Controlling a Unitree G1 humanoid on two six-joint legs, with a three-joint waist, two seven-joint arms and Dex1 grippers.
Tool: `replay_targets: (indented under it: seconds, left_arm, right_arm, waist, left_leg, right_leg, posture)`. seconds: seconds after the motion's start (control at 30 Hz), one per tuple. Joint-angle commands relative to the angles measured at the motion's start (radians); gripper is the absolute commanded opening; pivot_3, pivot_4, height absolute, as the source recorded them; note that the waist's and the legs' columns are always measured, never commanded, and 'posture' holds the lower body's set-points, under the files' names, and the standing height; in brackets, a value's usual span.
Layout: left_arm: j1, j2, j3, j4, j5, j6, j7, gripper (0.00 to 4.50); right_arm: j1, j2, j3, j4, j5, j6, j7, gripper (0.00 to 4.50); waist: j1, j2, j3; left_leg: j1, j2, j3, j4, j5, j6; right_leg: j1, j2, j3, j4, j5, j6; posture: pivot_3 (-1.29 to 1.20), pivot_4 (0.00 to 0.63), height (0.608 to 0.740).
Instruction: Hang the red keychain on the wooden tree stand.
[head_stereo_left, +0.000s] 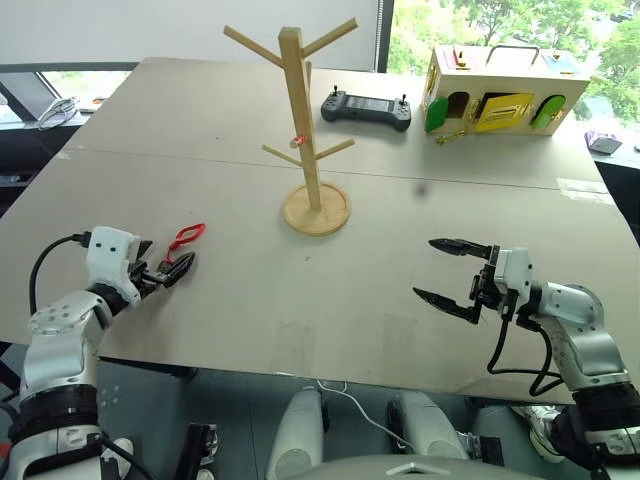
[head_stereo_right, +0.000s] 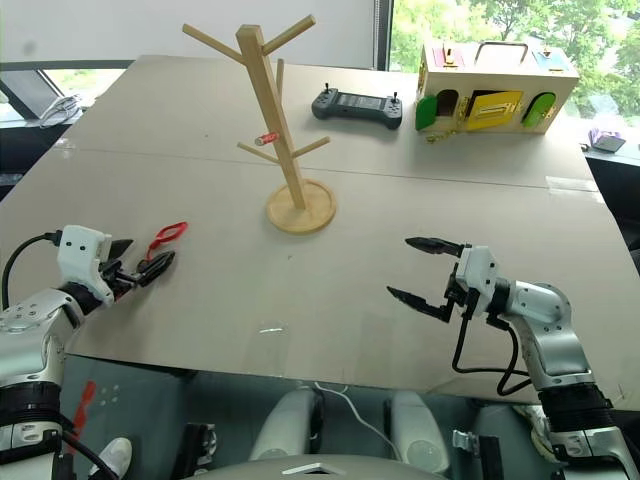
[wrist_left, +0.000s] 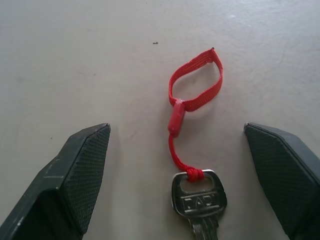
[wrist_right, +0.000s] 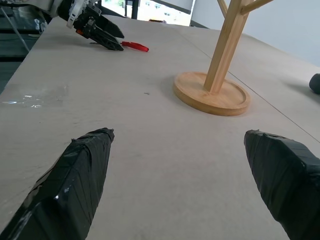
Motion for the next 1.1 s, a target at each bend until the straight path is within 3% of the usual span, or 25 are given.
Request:
replay_targets:
  seconds: [0.03,0.4,0.5,0.73,0.93,1.1]
  left_arm:
    - [-0.025,0.019,-0.009,0.014,0.014,-0.019,-0.009,4.43]
    - [-0.028,0.003,-0.027,0.018,0.017,0.004,-0.012,4.43]
    - [-0.021,0.002,-0.026,0.018,0.018,0.000,-0.010,3.69]
    - [-0.014,0.002,-0.022,0.016,0.016,0.002,-0.006,0.03]
    - [-0.003,-0.005,-0.027,-0.004,0.015,0.004,0.000,0.03]
    - [0.031,-0.043,-0.025,-0.145,-0.022,0.051,0.013,0.03]
  right_arm:
    - [0.001,-0.008,-0.026,-0.050,0.018,0.002,-0.008,4.50]
    - [0.008,-0.011,-0.032,-0.061,0.022,0.011,-0.019,4.50]
    - [0.007,-0.010,-0.032,-0.059,0.022,0.010,-0.021,4.50]
    - [-0.002,-0.011,-0.037,-0.051,0.023,0.009,-0.021,4.50]
    - [-0.001,-0.014,-0.047,-0.059,0.045,0.025,-0.016,4.50]
    - [-0.004,-0.059,-0.086,-0.129,0.130,0.135,-0.005,4.50]
  waist:
    - [0.000,0.000,0.000]
    - [0.001,0.000,0.000]
    - [0.000,0.000,0.000]
    - [-0.003,0.000,0.000]
    - [-0.003,0.000,0.000]
    - [-0.001,0.000,0.000]
  left_leg:
    - [0.000,0.000,0.000,0.000,0.000,0.000]
    - [0.000,0.000,0.000,0.000,0.000,0.000]
    - [0.000,0.000,0.000,0.000,0.000,0.000]
    - [0.001,0.000,0.000,0.000,0.000,0.000]
    - [0.001,0.000,0.000,0.000,0.000,0.000]
    - [0.001,0.000,0.000,0.001,0.000,0.000]
  right_leg:
    - [0.000,0.000,0.000,0.000,0.000,0.000]
    - [0.000,0.000,0.000,0.000,0.000,0.000]
    - [0.000,0.000,0.000,0.000,0.000,0.000]
    - [0.000,0.000,0.000,0.003,0.000,0.000]
    - [0.000,0.000,0.000,0.003,0.000,0.000]
    - [0.000,0.000,0.000,0.003,0.000,0.000]
  posture:
    - [0.00,0.150,0.740]
    - [0.00,0.150,0.740]
    - [0.00,0.150,0.740]
    - [0.00,0.150,0.740]
    - [0.00,0.150,0.740]
    - [0.00,0.150,0.740]
